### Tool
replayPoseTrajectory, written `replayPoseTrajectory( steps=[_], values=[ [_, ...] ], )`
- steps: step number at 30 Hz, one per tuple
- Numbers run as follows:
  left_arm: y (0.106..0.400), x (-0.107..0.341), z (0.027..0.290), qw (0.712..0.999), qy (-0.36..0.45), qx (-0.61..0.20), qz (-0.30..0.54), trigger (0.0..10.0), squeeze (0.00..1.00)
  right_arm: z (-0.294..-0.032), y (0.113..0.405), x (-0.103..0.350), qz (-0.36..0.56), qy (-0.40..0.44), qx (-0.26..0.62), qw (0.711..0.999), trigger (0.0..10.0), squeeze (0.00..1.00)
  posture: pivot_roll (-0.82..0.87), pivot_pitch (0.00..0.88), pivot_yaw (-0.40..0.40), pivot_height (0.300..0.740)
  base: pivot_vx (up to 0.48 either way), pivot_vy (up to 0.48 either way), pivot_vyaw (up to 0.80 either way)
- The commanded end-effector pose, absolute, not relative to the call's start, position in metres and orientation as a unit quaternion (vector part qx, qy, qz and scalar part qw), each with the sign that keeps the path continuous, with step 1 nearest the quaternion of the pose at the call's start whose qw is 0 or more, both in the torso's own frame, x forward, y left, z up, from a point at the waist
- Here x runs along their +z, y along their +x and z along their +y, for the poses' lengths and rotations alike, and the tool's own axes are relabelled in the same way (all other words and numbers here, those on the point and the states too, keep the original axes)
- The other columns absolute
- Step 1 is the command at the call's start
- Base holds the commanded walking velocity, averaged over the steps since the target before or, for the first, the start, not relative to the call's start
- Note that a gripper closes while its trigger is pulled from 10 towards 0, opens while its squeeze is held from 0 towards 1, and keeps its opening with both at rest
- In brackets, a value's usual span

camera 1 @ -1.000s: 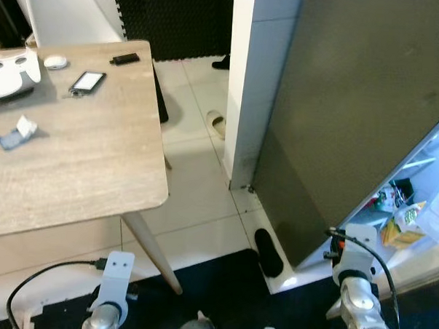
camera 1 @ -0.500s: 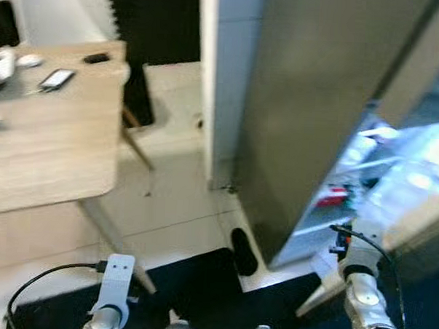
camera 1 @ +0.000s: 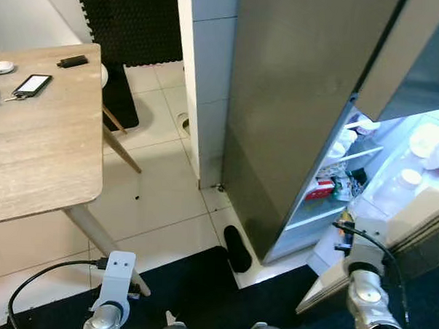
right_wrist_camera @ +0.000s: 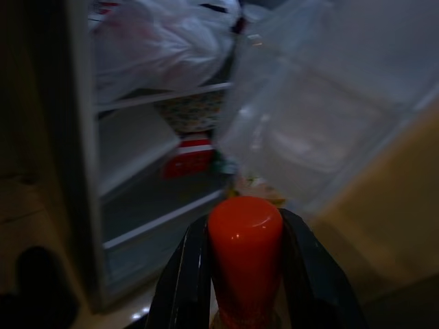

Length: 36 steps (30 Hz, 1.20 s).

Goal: Restocking fridge

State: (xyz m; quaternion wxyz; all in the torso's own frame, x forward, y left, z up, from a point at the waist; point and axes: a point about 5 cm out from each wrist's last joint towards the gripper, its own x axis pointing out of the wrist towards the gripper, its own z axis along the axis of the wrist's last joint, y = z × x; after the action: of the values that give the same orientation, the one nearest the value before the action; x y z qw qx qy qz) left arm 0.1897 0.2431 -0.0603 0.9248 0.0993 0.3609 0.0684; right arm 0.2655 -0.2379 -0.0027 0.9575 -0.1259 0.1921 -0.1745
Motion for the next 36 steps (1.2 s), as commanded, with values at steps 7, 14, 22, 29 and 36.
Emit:
replayPoseTrajectory(
  steps=[7, 14, 22, 29, 36],
  values=[
    [0.186, -0.063, 0.24, 0.922, 0.095, 0.065, 0.369, 10.0, 0.0, -0.325, 0.238, 0.014, 0.215, -0.182, -0.346, 0.895, 10.0, 0.0, 0.02, 0.1, -0.034, 0.74, 0.0, 0.0, 0.0],
    [0.186, -0.063, 0.239, 0.922, 0.094, 0.065, 0.37, 10.0, 0.0, -0.371, 0.209, 0.026, 0.222, -0.201, -0.44, 0.847, 10.0, 0.0, 0.01, 0.095, -0.036, 0.74, 0.0, 0.0, 0.0],
    [0.188, -0.063, 0.239, 0.922, 0.095, 0.061, 0.37, 10.0, 0.0, -0.405, 0.17, 0.031, 0.238, -0.194, -0.534, 0.788, 10.0, 0.0, 0.0, 0.089, -0.027, 0.74, 0.0, 0.0, 0.0],
    [0.191, -0.061, 0.24, 0.923, 0.098, 0.059, 0.368, 10.0, 0.0, -0.373, 0.193, 0.018, 0.227, -0.17, -0.478, 0.831, 10.0, 0.0, 0.01, 0.087, -0.024, 0.74, 0.0, 0.0, 0.0],
    [0.191, -0.061, 0.24, 0.923, 0.098, 0.059, 0.368, 10.0, 0.0, -0.341, 0.205, -0.001, 0.243, -0.137, -0.415, 0.866, 10.0, 0.0, 0.01, 0.088, -0.026, 0.74, 0.0, 0.0, 0.0]
  ],
)
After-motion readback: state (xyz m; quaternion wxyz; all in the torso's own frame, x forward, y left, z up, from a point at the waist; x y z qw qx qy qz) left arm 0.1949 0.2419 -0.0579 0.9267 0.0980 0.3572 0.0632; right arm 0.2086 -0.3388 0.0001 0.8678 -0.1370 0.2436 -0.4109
